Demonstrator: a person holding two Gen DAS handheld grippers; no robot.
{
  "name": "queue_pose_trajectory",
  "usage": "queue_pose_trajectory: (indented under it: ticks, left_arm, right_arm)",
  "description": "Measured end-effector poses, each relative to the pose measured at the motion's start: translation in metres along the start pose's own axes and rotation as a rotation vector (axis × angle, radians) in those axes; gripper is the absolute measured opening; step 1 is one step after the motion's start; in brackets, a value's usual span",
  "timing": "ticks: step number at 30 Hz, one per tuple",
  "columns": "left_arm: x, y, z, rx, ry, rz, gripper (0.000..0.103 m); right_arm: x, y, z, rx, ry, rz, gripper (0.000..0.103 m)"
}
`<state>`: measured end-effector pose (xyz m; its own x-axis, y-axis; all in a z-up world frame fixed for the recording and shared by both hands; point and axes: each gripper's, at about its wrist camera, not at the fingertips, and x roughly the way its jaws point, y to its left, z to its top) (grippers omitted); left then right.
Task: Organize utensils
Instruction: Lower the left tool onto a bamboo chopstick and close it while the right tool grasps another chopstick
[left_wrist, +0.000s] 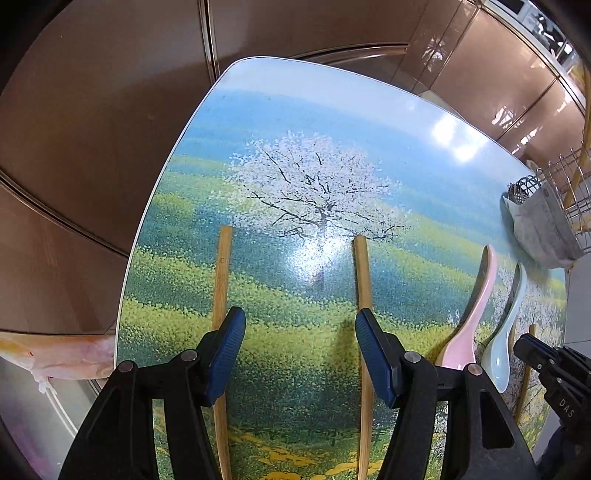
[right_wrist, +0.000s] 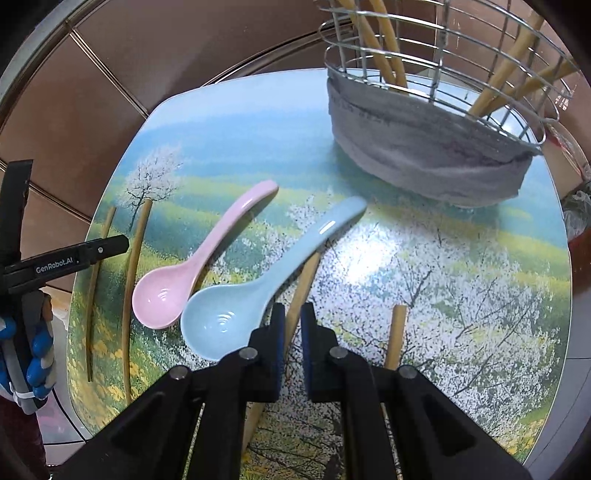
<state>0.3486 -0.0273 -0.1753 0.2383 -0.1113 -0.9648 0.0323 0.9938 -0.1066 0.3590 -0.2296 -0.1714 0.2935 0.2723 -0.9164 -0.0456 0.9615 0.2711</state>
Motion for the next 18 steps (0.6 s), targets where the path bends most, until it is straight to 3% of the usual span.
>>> queue_pose_trajectory:
  ticks: [3, 9, 18]
  left_arm:
    - [-0.001, 0.004, 0.0, -0.007, 0.001, 0.0, 0.061]
    - [-0.001, 0.008, -0.001, -0.013, -0.002, -0.003, 0.061]
    - [-0.003, 0.012, 0.009, -0.032, 0.017, -0.019, 0.061]
  right_arm:
    - [0.005, 0.004, 0.002, -0.007, 0.004, -0.01, 0.023]
    - [0.013, 0.011, 0.002, -0.016, 0.016, -0.035, 0.023]
    - [0.015, 0.002, -0.003, -0.012, 0.019, -0.046, 0.007]
